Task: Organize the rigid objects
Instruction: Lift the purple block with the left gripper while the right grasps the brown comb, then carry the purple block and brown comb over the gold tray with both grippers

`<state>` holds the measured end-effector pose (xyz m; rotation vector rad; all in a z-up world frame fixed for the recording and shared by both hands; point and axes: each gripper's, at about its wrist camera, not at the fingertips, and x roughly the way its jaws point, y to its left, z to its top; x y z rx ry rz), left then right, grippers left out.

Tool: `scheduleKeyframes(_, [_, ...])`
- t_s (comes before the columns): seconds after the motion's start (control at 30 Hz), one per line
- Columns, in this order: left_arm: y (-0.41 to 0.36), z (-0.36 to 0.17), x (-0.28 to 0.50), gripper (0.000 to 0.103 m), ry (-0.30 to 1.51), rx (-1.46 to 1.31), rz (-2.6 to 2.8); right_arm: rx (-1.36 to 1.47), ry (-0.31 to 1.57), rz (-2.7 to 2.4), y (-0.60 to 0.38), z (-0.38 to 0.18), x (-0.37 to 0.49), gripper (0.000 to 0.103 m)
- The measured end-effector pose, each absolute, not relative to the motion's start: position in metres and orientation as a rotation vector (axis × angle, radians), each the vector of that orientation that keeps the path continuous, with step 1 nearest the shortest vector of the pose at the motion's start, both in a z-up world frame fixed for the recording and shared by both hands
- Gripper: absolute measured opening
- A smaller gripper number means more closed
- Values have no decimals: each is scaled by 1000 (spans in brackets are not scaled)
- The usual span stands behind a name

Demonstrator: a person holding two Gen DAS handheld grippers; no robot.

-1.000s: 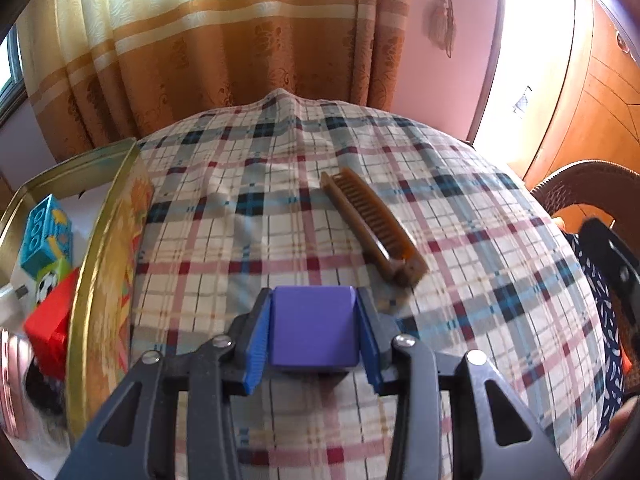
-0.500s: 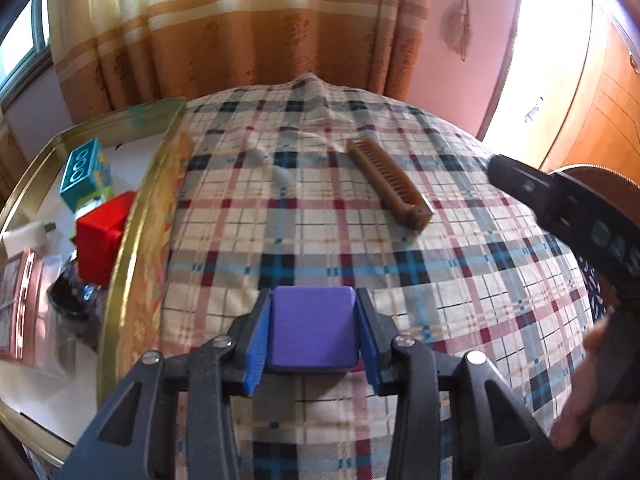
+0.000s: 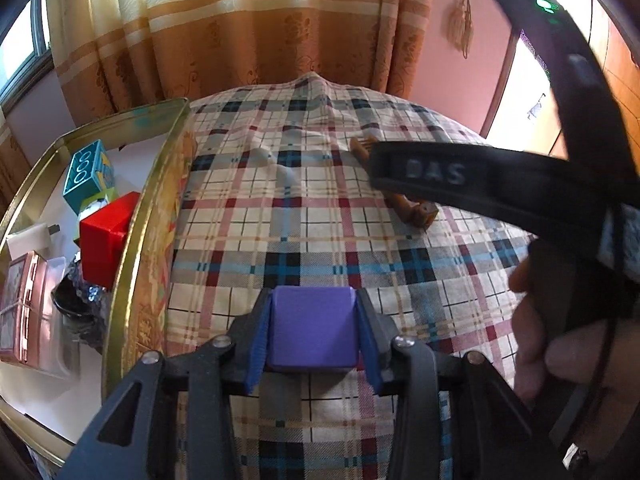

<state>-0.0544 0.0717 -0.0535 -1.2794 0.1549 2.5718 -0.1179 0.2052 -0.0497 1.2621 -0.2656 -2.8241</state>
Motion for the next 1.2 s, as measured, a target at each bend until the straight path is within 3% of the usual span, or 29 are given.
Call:
scheduleKeyframes(0.2, [73,-54,-57,39,160,-1273,2572,1302,-218,-2794,196,-60,-129,66])
scheduleKeyframes(0.4, [73,-53,-57,39,164,-1273,2572,1313,-94,-2830,191,-61,-135,37])
scheduleKeyframes(0.5, [74,-53,-57,39,165,-1273,2572,1325,-60,-2847,191,-61,-135,27])
scheduleKeyframes(0.63, [74,-52,-58,39,152,-1271,2570,1344,-80,-2875,197,-59,-125,27])
scheduleKeyframes(0.9, [70,-48,-57,39,88,-1252,2549,1279,-318,-2949,219,-47,-75,27])
scheduleKeyframes(1.2, [62,-33,-42,39,109,-1173,2543,1193,-391,-2974,212,-26,-46,27])
